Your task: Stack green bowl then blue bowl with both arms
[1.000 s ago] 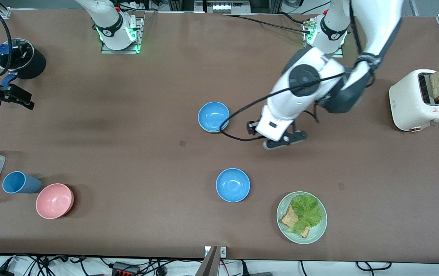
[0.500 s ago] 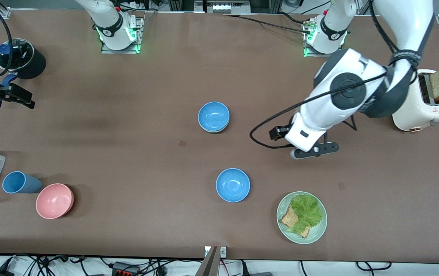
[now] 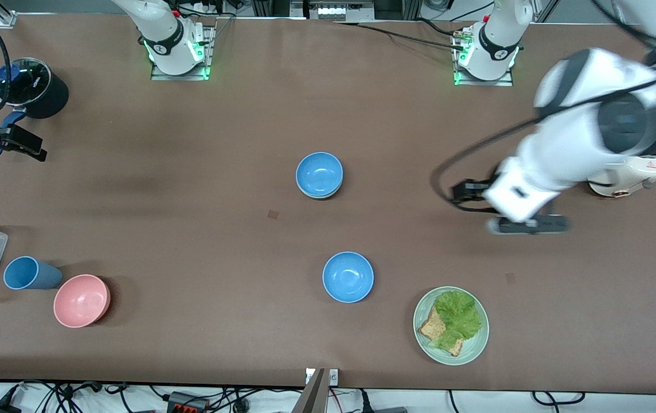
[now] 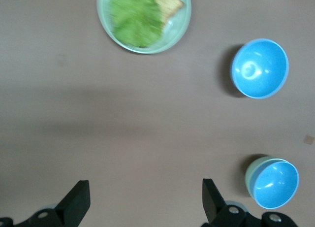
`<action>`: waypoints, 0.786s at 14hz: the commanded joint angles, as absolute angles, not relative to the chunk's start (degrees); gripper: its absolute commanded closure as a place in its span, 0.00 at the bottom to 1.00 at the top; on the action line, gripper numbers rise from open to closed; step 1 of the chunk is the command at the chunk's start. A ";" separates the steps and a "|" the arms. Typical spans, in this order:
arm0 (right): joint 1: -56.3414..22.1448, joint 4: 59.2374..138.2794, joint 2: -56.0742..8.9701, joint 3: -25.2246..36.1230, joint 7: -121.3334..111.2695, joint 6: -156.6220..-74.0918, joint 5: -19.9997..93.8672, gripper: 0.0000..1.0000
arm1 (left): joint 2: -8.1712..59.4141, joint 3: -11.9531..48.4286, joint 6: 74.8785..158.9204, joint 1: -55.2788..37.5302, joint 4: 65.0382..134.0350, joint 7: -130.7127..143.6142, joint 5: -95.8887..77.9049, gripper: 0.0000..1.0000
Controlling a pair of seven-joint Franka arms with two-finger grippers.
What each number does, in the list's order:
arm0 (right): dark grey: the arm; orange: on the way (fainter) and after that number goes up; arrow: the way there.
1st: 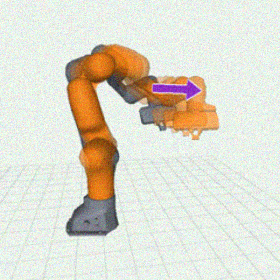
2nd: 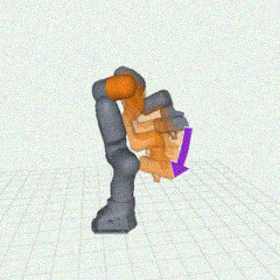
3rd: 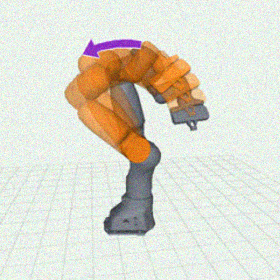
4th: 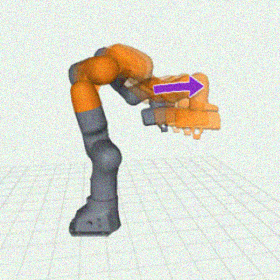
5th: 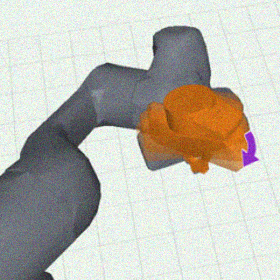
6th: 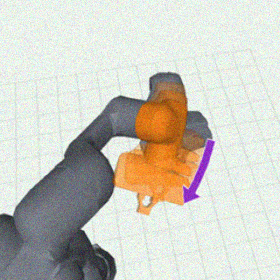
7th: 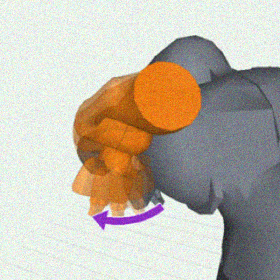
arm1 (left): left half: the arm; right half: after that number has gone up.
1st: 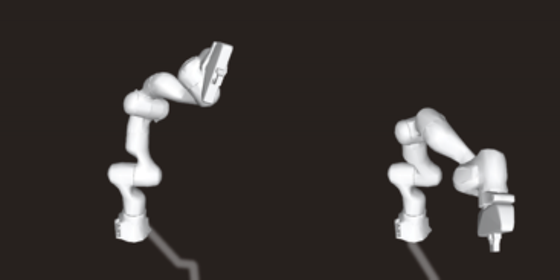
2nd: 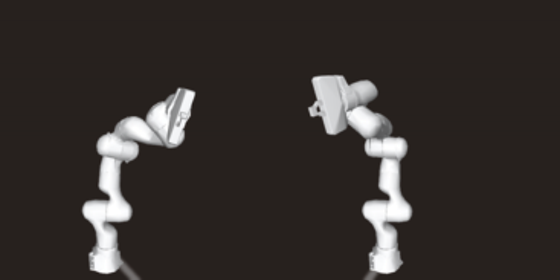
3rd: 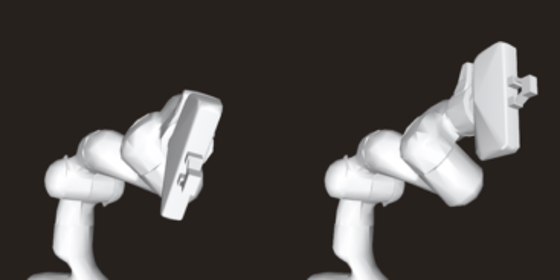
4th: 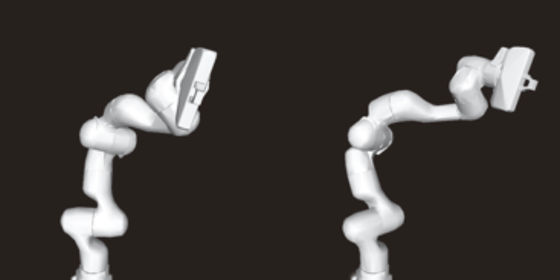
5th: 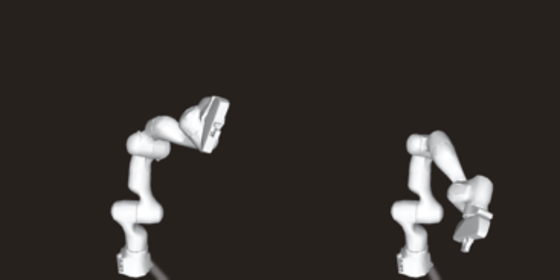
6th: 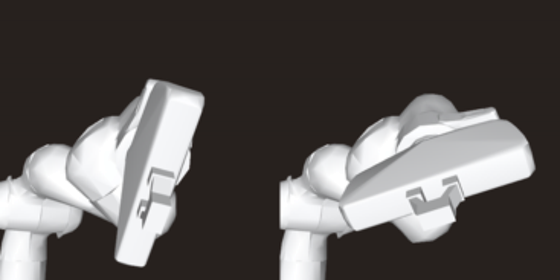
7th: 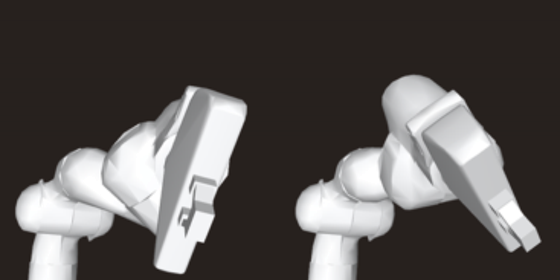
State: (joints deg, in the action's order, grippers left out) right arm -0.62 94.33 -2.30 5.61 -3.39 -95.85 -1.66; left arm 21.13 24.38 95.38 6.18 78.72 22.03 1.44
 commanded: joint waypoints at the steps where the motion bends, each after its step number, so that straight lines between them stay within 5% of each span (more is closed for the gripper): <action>1: 0.09 93.87 -2.02 5.45 -4.57 -95.10 -1.76 0.00 | 12.78 16.11 92.38 3.09 82.43 18.99 -1.23 0.00; 6: -0.09 93.87 -2.02 5.45 -4.57 -94.92 -1.67 0.00 | 8.35 2.57 93.60 -4.29 87.18 1.25 -1.23 0.00; 11: 0.09 93.87 -2.89 5.45 -4.57 -95.71 -1.67 0.00 | 8.44 4.57 92.55 -4.83 85.00 7.69 0.78 0.00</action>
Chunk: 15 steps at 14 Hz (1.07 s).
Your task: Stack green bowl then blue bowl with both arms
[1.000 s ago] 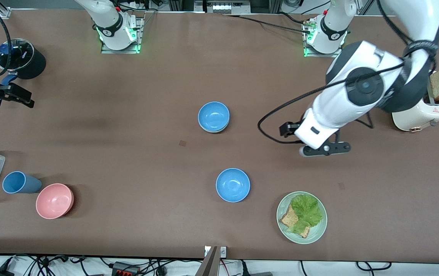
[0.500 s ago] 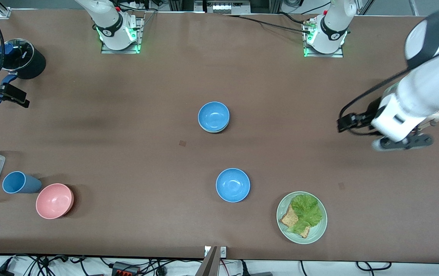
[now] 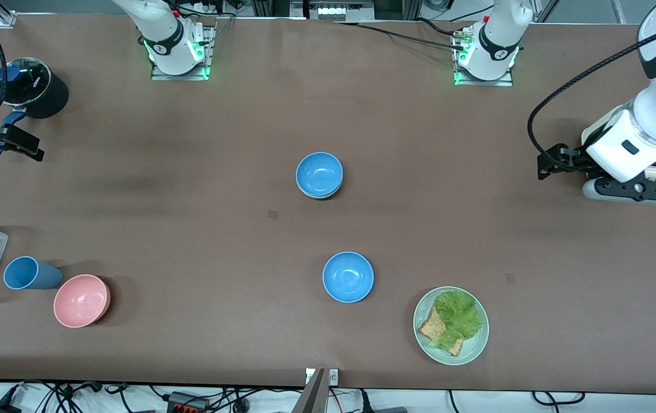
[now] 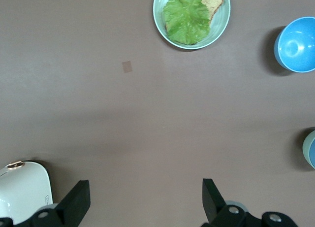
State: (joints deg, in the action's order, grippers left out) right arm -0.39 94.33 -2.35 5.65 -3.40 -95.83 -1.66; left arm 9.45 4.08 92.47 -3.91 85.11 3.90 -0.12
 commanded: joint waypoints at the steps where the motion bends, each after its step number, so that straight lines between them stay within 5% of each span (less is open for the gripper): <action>1: -0.09 93.87 -3.07 5.45 -4.57 -95.89 -1.67 0.00 | 8.44 4.48 92.55 -6.14 84.73 13.13 1.40 0.00; 7: -0.53 93.87 -2.90 5.19 -4.57 -96.42 -1.67 0.00 | 8.35 4.75 87.90 -5.72 82.00 16.44 -0.51 0.00; 15: -0.53 93.87 -2.55 5.10 -4.66 -96.15 -1.76 0.00 | 3.25 1.58 92.55 -3.08 89.56 -1.67 -3.08 0.00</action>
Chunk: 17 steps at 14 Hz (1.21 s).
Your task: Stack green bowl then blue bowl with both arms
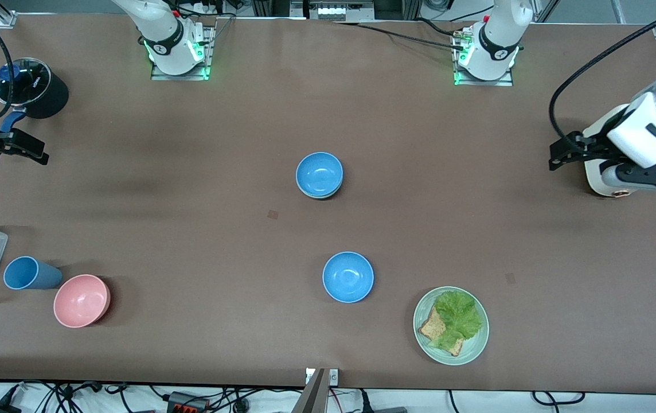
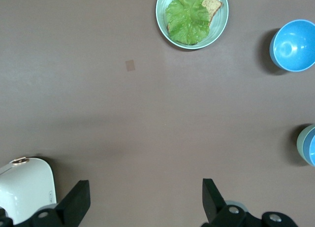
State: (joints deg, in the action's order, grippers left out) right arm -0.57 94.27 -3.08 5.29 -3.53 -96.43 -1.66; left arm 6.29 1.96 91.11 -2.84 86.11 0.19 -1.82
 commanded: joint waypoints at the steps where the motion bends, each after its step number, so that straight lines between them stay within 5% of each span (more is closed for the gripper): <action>1: -0.53 93.87 -2.55 5.10 -4.57 -96.24 -1.76 0.00 | 3.16 1.23 92.55 -3.08 89.65 -1.76 -2.90 0.00; 17: -0.97 93.52 -2.29 4.83 -4.57 -95.89 -1.67 0.00 | 3.96 1.23 91.41 -2.81 88.95 -1.05 -2.64 0.00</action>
